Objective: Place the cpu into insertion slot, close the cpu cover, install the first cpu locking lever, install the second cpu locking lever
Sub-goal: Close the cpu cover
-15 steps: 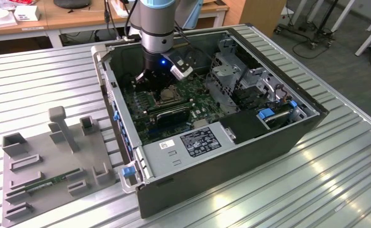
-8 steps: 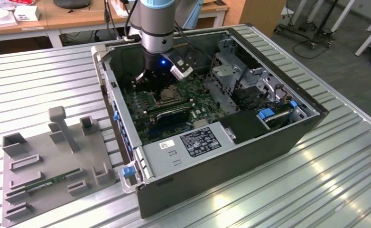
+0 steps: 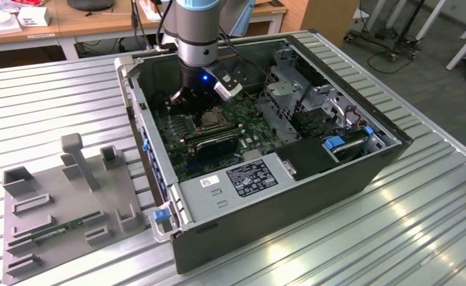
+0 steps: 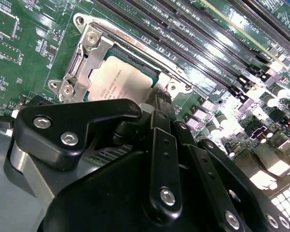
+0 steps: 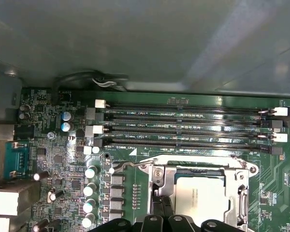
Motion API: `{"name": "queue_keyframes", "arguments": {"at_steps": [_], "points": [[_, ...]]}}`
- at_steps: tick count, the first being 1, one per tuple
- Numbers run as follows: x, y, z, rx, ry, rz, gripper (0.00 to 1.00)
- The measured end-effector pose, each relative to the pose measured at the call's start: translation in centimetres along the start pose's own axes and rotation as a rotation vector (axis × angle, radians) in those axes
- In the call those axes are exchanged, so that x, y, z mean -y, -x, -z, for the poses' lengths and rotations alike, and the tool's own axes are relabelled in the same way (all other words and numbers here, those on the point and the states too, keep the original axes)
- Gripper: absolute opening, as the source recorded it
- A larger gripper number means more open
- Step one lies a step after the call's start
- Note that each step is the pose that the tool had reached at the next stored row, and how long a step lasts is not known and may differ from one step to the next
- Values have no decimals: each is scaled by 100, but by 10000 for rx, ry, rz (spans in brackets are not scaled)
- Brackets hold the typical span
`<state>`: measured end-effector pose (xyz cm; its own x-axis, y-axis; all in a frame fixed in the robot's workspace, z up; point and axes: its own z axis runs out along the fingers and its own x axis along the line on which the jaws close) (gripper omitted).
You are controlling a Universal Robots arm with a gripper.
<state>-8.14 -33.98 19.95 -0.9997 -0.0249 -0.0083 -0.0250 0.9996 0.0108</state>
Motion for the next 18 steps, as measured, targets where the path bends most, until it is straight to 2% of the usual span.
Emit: {"name": "queue_keyframes", "arguments": {"at_steps": [13, 18], "points": [[1, -1, 42, -5, -7, 0, 11], [1, -1, 35, -6, -7, 0, 11]]}}
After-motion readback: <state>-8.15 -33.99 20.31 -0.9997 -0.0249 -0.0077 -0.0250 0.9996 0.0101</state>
